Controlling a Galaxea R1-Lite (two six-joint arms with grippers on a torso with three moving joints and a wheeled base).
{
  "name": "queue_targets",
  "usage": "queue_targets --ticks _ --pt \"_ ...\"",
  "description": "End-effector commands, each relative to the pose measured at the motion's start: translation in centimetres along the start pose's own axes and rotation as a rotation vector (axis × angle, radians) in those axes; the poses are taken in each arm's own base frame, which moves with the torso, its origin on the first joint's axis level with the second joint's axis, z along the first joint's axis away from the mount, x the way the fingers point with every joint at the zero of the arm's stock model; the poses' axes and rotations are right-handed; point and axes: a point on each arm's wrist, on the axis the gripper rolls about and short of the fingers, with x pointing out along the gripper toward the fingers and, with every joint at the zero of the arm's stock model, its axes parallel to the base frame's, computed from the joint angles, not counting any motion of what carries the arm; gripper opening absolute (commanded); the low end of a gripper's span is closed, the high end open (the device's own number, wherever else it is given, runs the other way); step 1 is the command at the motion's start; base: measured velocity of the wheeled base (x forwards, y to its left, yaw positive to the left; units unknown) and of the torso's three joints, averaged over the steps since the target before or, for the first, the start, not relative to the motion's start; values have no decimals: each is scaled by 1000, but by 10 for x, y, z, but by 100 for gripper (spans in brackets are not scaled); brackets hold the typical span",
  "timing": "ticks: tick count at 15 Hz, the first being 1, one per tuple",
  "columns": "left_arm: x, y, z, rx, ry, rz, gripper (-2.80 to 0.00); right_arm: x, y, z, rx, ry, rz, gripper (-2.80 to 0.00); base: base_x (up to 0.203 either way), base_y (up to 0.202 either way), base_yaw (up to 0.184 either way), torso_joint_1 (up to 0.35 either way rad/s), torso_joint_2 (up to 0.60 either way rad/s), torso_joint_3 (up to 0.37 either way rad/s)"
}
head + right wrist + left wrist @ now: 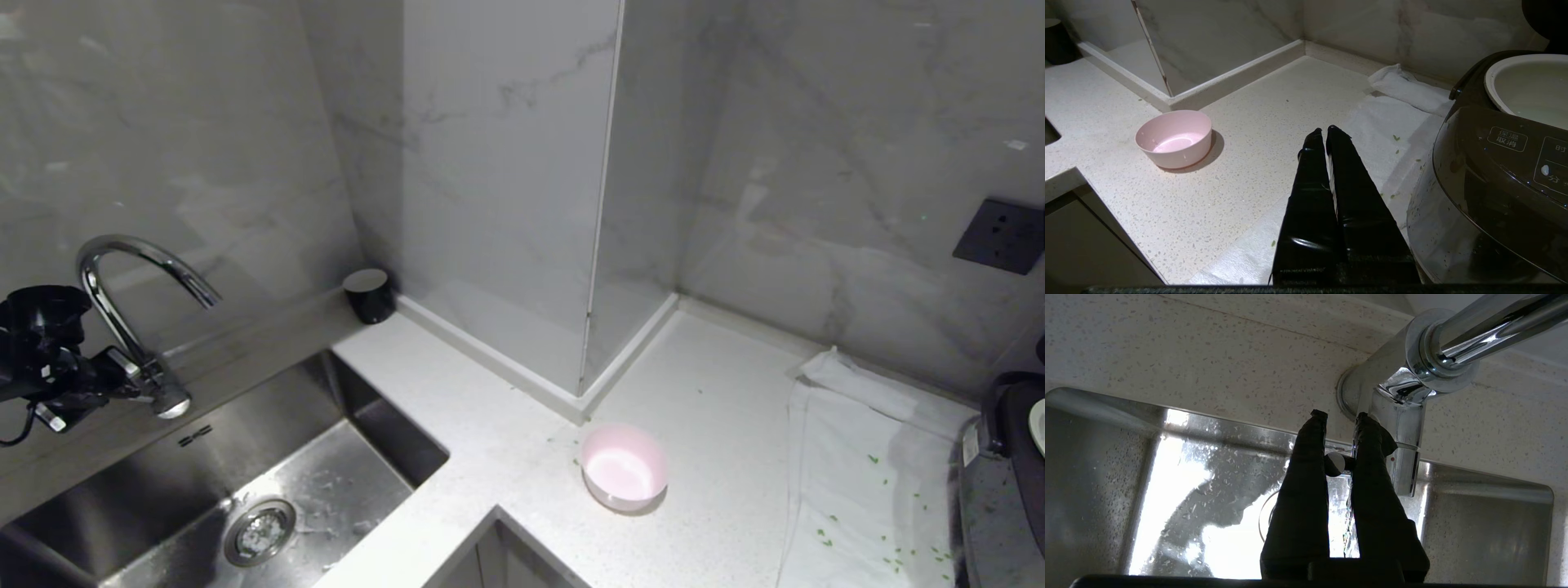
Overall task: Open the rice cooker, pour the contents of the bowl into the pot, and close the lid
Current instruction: Turn on the tap
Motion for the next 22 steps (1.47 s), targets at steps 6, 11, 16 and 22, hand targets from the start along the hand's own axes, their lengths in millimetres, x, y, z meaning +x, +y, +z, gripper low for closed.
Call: queue_targets --ticks 6,11,16,22 --pt "-3 0 -1 0 2 -2 -280 0 0 0 0 0 1 -280 0 0 0 0 0 0" --pt "-5 0 1 -2 -2 -4 -280 0 0 0 0 1 1 -280 0 0 0 0 0 0" --pt "-8 1 -1 1 6 -4 -280 0 0 0 0 1 0 -280 0 0 0 0 0 0" --pt "-9 1 -2 2 8 -5 -280 0 0 0 0 0 0 -280 0 0 0 0 0 0"
